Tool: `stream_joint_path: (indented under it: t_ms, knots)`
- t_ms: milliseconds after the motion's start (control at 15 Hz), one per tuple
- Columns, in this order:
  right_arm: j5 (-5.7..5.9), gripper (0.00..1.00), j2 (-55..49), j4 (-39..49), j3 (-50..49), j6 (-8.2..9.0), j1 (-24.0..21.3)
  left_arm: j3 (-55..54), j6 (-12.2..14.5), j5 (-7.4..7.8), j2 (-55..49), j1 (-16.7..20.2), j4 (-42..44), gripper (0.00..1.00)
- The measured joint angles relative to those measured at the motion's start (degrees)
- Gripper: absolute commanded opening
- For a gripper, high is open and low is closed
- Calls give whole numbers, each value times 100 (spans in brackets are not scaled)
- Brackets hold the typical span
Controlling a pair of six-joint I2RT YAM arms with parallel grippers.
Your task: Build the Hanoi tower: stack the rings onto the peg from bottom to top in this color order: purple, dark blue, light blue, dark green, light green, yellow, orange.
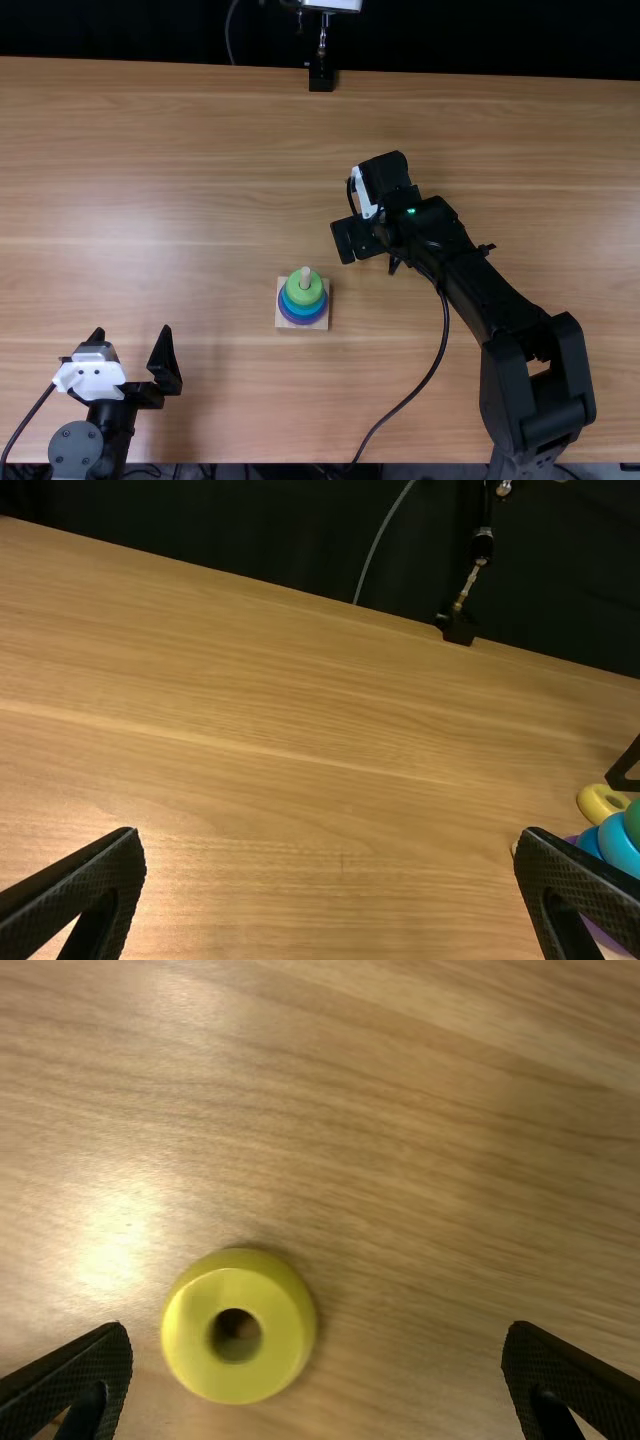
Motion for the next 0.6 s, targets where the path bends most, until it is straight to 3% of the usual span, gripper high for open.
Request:
stream_joint_path:
  t_ms: [67,200,600]
  knots:
    - [-103,100,0,0,0,13,0,0,-4,0,0,0,0,100]
    - [-197,100,0,2,0,28,0,0,-2,0,0,0,0,100]
    - [-245,100,0,0,0,55,111,0,-2,0,0,0,-2,100]
